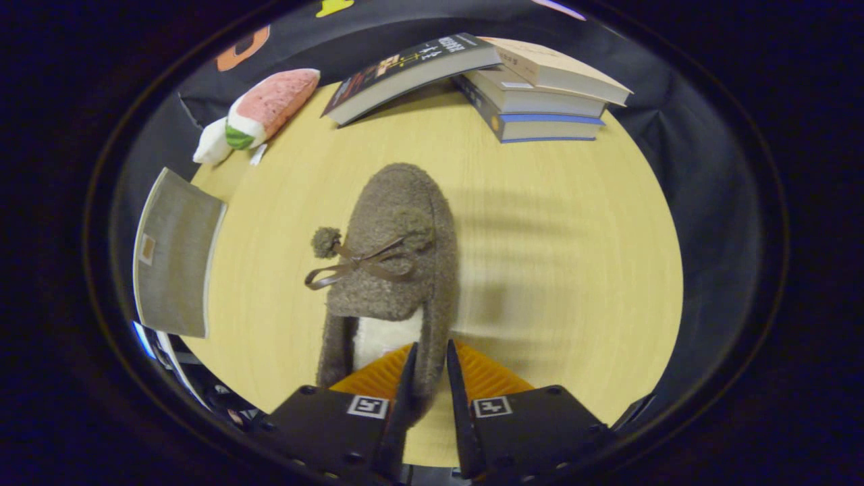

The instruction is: Open the storage box then place both shoes into the box .Put the left shoe in first, then the right shoe, with the right side of both shoes facing outward in a uniform manner.

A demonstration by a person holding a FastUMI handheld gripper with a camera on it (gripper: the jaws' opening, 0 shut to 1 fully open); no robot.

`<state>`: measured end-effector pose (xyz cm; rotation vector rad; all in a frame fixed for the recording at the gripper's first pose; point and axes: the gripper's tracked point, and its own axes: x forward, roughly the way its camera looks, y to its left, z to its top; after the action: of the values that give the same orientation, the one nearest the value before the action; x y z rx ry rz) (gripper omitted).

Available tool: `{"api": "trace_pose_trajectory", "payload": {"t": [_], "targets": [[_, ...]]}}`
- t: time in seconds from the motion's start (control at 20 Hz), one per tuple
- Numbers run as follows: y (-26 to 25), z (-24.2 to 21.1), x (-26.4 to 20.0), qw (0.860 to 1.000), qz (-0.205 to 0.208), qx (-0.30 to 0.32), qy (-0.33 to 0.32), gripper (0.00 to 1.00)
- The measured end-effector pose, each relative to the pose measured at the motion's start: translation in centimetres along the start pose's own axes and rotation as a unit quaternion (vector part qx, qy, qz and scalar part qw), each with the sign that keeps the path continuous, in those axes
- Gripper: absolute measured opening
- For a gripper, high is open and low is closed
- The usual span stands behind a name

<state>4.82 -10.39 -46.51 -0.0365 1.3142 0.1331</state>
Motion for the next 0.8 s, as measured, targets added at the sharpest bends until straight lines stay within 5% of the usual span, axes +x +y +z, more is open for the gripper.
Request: {"api": "trace_pose_trajectory", "payload": {"t": [0.05,0.15,0.2,0.3,0.8], "targets": [[0.0,0.0,0.1,1.0,-0.001,-0.009,0.002,0.27],[0.1,-0.3,-0.4,1.0,0.004,0.01,0.003,0.27],[0.1,-0.4,-0.3,1.0,0.008,0.014,0.005,0.13],[0.0,-0.4,-0.3,0.999,0.01,0.038,-0.002,0.03],[4.6,0.1,-8.0,0.995,0.066,0.072,-0.033,0.03]]}}
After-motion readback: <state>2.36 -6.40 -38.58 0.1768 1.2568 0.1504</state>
